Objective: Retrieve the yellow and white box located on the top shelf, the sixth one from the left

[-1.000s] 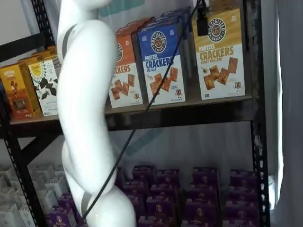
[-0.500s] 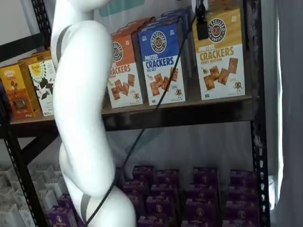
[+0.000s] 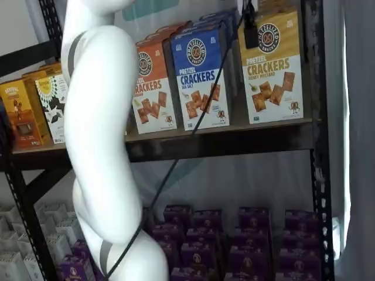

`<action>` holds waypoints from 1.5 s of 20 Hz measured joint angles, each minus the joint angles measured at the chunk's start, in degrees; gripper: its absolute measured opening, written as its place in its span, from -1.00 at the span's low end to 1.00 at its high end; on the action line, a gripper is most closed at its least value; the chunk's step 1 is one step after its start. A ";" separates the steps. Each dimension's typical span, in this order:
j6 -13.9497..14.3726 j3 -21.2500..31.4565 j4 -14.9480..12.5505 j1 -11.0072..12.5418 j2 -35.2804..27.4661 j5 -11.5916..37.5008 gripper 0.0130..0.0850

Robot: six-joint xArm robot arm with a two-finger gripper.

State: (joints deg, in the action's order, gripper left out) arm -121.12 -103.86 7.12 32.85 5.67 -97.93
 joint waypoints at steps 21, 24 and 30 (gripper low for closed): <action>-0.16 0.53 -0.06 0.05 0.63 0.62 0.33; -0.08 -0.09 -0.12 0.03 0.41 -0.08 0.33; -0.37 -0.37 0.23 0.59 1.01 -1.35 0.33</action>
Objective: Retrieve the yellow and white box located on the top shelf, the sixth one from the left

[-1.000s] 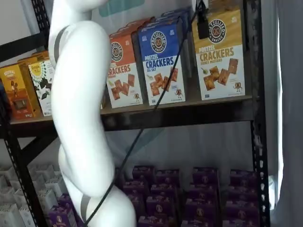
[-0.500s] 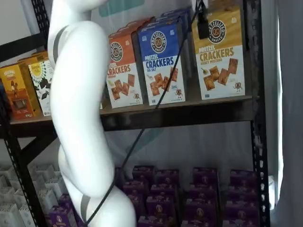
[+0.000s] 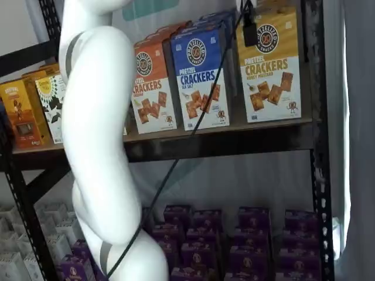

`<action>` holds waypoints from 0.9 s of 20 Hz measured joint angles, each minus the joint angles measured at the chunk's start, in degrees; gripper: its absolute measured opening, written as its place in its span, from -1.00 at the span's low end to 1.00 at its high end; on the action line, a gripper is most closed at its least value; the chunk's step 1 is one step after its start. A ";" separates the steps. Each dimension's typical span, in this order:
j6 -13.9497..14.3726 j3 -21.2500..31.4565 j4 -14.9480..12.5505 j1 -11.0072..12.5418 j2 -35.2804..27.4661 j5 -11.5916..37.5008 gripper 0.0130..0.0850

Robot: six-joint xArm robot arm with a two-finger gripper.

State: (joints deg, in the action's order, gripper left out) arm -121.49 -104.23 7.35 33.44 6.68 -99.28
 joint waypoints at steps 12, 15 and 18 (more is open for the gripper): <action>-2.83 5.59 1.10 3.52 7.79 -2.83 0.33; -3.41 8.07 0.58 4.01 10.81 -3.82 0.33; -3.76 11.16 0.29 4.27 14.05 -4.11 0.33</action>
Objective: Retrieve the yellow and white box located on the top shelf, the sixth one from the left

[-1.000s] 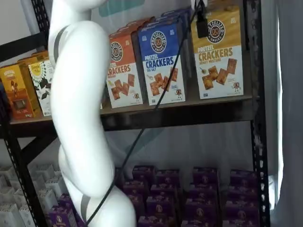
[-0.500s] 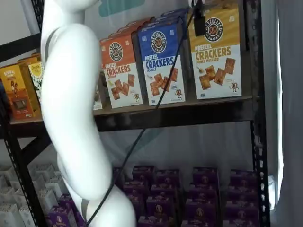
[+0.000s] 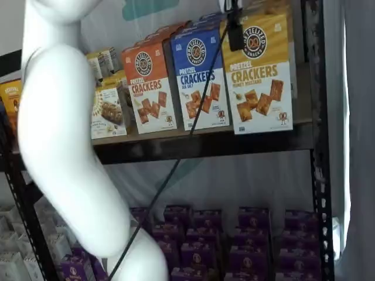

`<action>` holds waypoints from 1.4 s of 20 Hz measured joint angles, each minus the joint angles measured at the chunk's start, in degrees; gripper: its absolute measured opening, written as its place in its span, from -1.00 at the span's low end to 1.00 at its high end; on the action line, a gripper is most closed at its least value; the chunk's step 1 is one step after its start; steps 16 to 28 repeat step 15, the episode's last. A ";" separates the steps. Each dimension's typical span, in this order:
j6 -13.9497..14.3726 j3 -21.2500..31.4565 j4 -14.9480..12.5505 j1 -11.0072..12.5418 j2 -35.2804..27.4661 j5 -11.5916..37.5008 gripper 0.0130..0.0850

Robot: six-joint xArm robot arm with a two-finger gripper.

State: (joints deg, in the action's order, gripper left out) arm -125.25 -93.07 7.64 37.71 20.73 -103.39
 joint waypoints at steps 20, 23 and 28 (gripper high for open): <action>4.00 11.99 -2.96 -4.78 11.48 -3.29 0.33; 4.00 11.99 -2.96 -4.78 11.48 -3.29 0.33; 4.00 11.99 -2.96 -4.78 11.48 -3.29 0.33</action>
